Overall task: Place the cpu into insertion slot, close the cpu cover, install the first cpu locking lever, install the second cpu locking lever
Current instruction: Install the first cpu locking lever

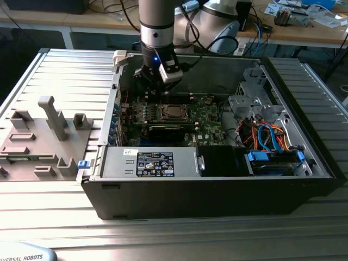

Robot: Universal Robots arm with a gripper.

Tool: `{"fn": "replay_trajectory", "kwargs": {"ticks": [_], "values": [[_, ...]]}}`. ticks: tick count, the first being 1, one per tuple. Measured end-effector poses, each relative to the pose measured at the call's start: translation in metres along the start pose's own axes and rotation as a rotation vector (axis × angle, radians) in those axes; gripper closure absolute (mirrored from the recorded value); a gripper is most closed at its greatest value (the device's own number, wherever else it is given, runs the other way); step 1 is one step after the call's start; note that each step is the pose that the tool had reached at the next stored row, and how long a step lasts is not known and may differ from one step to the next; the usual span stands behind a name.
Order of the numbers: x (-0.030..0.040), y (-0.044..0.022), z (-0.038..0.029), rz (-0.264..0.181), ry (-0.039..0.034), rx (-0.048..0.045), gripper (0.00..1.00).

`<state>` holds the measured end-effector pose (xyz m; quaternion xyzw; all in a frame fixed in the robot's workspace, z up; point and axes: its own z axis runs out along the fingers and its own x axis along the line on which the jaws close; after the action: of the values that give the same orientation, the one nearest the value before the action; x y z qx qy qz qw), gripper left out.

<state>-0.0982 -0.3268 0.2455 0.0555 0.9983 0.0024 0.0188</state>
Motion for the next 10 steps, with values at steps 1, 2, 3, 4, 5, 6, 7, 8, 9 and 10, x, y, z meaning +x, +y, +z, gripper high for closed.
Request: {"fn": "replay_trajectory", "kwargs": {"ticks": [1, 2, 3, 4, 5, 6, 7, 8, 9, 10], "values": [[0.0062, -0.0007, -0.0133, -0.009, -0.0115, -0.0025, 0.89], [0.0063, -0.0006, -0.0134, -0.031, -0.0108, -0.0073, 0.89], [0.0064, -0.0004, -0.0134, -0.073, -0.0096, -0.0101, 0.89], [0.0065, 0.0008, -0.0135, -0.092, -0.0092, -0.0114, 0.89], [0.0066, 0.0023, -0.0135, -0.095, -0.0092, -0.0118, 0.89], [0.0068, 0.0048, -0.0134, -0.096, -0.0092, -0.0124, 0.89], [0.0071, 0.0074, -0.0134, -0.096, -0.0092, -0.0131, 0.89], [0.0074, 0.0107, -0.0135, -0.096, -0.0091, -0.0135, 0.89], [0.0076, 0.0133, -0.0135, -0.096, -0.0090, -0.0137, 0.89], [0.0074, 0.0156, -0.0134, -0.096, -0.0091, -0.0139, 0.89]]}}
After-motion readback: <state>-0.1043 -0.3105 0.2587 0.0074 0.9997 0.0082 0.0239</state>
